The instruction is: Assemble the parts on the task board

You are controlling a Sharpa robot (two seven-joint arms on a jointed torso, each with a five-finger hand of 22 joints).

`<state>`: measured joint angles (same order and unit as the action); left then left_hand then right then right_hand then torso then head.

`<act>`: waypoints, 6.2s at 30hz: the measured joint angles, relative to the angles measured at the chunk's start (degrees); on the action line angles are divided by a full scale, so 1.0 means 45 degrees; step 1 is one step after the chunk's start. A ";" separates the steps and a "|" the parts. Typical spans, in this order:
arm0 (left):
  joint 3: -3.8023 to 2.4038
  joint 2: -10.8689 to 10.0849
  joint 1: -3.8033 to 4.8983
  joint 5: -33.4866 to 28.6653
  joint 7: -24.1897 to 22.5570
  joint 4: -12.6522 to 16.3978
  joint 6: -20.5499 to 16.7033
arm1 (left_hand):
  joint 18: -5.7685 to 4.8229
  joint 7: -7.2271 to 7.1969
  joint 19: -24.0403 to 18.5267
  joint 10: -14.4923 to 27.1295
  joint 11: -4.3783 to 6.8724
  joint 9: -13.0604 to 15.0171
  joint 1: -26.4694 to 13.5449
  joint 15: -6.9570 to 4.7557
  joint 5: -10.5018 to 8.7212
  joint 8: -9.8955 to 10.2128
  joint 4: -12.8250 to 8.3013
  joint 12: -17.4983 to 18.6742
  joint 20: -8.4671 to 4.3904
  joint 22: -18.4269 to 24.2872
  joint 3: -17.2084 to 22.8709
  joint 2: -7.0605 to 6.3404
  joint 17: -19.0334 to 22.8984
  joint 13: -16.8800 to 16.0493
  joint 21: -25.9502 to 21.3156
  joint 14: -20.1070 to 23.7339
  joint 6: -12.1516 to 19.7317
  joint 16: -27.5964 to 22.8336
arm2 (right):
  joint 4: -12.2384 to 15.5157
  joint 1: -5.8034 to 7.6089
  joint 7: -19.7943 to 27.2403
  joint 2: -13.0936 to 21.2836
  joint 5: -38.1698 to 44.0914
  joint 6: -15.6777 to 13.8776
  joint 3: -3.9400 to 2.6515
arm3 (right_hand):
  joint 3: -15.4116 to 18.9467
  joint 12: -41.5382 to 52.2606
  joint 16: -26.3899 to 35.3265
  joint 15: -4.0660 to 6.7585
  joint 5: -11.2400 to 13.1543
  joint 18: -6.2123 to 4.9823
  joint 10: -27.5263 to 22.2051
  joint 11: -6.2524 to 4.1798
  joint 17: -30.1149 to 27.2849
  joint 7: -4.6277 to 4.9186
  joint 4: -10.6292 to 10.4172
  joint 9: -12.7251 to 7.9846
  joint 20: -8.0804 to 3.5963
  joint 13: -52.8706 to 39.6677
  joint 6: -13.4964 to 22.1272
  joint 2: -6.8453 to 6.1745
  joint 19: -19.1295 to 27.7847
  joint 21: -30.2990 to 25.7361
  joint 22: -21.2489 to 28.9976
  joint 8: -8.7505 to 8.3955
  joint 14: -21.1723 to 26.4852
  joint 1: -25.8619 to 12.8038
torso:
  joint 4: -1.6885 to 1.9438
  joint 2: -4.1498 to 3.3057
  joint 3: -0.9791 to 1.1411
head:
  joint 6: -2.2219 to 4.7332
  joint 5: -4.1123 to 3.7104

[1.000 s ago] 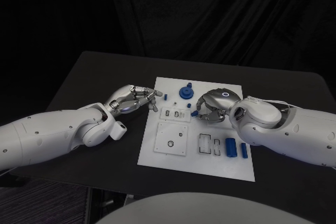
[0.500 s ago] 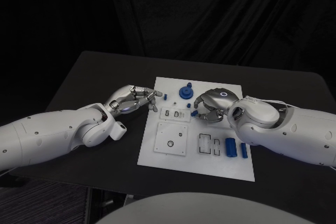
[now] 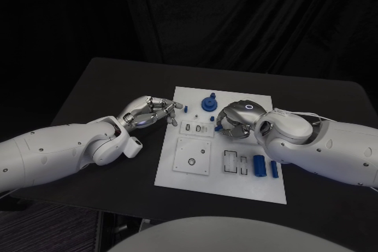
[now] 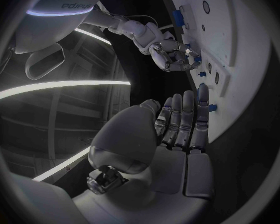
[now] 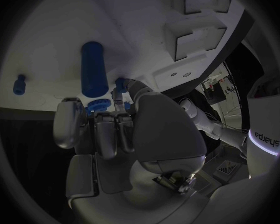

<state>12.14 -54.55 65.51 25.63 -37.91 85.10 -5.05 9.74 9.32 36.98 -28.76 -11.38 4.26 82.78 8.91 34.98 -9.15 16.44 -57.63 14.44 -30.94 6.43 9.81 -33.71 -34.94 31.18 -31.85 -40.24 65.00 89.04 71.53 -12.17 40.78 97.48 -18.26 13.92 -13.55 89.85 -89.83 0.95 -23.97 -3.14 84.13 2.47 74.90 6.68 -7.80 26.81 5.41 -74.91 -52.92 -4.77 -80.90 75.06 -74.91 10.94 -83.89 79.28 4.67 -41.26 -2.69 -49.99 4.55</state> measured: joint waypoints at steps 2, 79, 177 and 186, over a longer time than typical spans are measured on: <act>0.0000 0.0002 -0.0001 0.0000 0.0002 -0.0002 0.0001 | 0.0001 0.0000 0.0000 0.0000 0.0000 0.0000 0.0033 0.0000 0.0000 0.0000 0.0000 0.0000 0.0000 -0.0017 0.0000 -0.0033 -0.0019 -0.0029 0.0000 0.0000 0.0000 0.0000 | 0.0004 0.0000 0.0057 0.0001 -0.0001 -0.0005 0.0000 | -0.0080 0.0000 0.0000 0.0000 -0.0213 0.0000 -0.0024 -0.0024 0.0000 -0.0097 0.0080 0.0011 -0.0047 0.0000 -0.0512 0.0023 -0.0047 0.0113 0.0000 0.0213 0.0000 0.0080 | 0.0001 0.0001 0.0000 | 0.0000 0.0029; 0.0000 0.0525 -0.0037 0.0002 0.0043 -0.0299 0.0000 | 0.0000 0.0045 -0.0091 0.0000 0.0000 0.0000 0.0030 0.0000 -0.0053 0.0000 0.0034 0.0050 0.0001 -0.0067 0.0106 -0.0030 -0.0085 -0.0136 0.0050 0.0000 0.0045 0.0000 | -0.3319 0.2944 -0.5846 -0.3735 -1.0883 0.9708 -0.0314 | -0.1014 0.0000 0.0000 0.0832 -0.2042 0.0002 -0.0023 -0.0937 0.0000 -0.0335 0.0241 0.1810 -0.0770 0.0001 -0.1128 0.0021 -0.0677 0.0872 -0.0004 0.0914 -0.0034 -0.1914 | 0.0176 -0.0048 -0.0139 | 0.0000 0.0596; -0.0003 0.0746 -0.0038 0.0002 0.0040 -0.0487 0.0015 | 0.0001 0.0045 -0.0090 0.0000 0.0000 0.0000 0.0030 0.0000 -0.0051 0.0000 0.0034 0.0113 0.0002 -0.0112 0.0213 -0.0030 -0.0137 -0.0232 0.0103 0.0000 0.0045 0.0000 | -0.4156 0.2651 -0.6006 -0.4312 -1.1029 0.9192 -0.0289 | -0.0795 0.0000 0.0000 0.0751 0.0603 0.0002 -0.0023 -0.0843 0.0000 -0.0792 0.0136 0.2832 -0.0633 0.0001 -0.1498 0.0509 -0.0449 0.0281 0.0001 0.0600 -0.0023 -0.2733 | 0.0161 -0.0040 -0.0142 | 0.0000 0.0601; 0.0001 0.0762 -0.0038 0.0002 0.0041 -0.0506 0.0022 | 0.0001 0.0045 -0.0090 0.0000 0.0000 0.0000 0.0030 0.0000 -0.0052 0.0000 0.0034 0.0112 0.0002 -0.0112 0.0213 -0.0030 -0.0136 -0.0232 0.0103 0.0000 0.0045 0.0000 | -0.4172 0.2633 -0.6007 -0.4324 -1.1011 0.9193 -0.0288 | -0.0658 0.0000 0.0000 0.0751 0.1145 0.0002 -0.0023 -0.0843 0.0000 -0.0906 0.0066 0.2994 -0.0677 0.0001 -0.1613 0.0559 -0.0404 0.0229 -0.0009 0.0545 -0.0023 -0.2917 | 0.0175 -0.0040 -0.0139 | 0.0000 0.0619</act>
<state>12.15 -51.12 65.34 25.64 -37.72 82.83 -4.95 9.74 9.53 36.57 -28.76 -11.38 4.26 82.91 8.91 34.75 -9.15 16.59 -57.12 14.45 -31.44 7.39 9.68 -34.33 -35.98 31.64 -31.85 -40.03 65.00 70.26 83.38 -39.20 21.33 47.93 23.11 12.62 -16.51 89.85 -89.83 4.33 -18.81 -3.13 84.03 -1.32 74.90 2.60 -7.50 40.28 2.36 -74.90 -60.18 -2.26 -82.71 76.09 -74.95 13.40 -83.99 66.16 5.46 -41.45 -3.31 -49.99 7.34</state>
